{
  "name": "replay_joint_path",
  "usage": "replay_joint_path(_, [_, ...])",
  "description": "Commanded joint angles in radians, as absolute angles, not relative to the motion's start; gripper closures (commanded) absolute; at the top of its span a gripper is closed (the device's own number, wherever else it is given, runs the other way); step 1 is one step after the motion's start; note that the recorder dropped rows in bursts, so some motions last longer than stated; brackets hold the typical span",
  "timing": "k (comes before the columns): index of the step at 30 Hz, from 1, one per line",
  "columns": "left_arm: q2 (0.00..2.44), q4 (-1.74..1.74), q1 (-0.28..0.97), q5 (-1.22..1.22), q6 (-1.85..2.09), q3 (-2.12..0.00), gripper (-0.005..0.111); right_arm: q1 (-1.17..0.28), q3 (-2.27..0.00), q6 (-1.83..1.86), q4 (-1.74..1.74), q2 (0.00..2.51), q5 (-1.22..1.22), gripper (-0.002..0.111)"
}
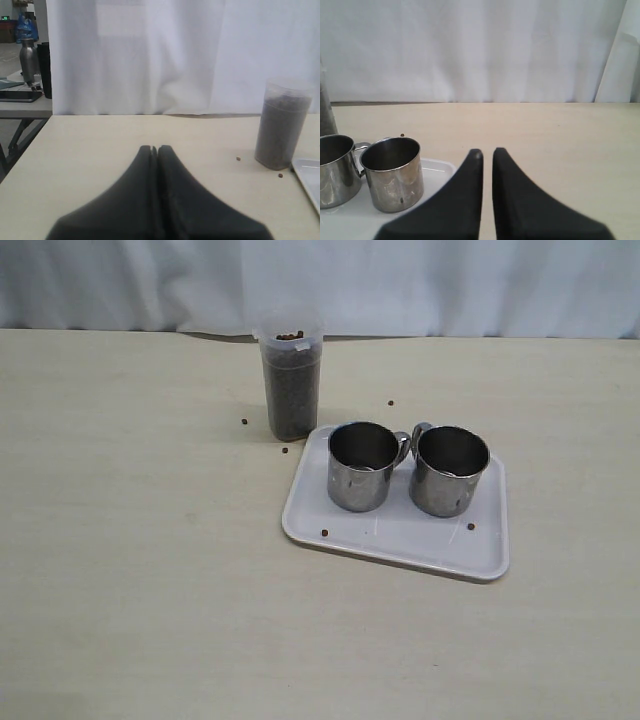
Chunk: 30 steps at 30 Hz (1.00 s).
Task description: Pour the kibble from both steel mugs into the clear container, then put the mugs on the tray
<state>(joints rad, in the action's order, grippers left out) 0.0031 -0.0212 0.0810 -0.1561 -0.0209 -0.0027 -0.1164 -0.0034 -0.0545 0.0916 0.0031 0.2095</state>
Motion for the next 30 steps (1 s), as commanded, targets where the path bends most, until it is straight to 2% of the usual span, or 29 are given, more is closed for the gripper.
replay_joint_path(1, [0.000, -0.016, 0.062, -0.143, -0.024, 0.000, 0.107, -0.120, 0.000, -0.050, 0.089, 0.000, 0.210, 0.103])
replay_joint_path(10, [0.000, -0.016, 0.059, -0.143, -0.024, 0.000, 0.107, -0.120, 0.000, -0.050, 0.089, 0.000, 0.210, 0.103])
replay_joint_path(14, [0.000, -0.016, 0.096, -0.143, -0.024, 0.000, 0.107, -0.120, 0.000, -0.050, 0.089, 0.000, 0.210, 0.103])
replay_joint_path(30, [0.000, -0.016, 0.066, -0.143, -0.024, 0.000, 0.107, -0.120, 0.000, -0.050, 0.089, 0.000, 0.210, 0.103])
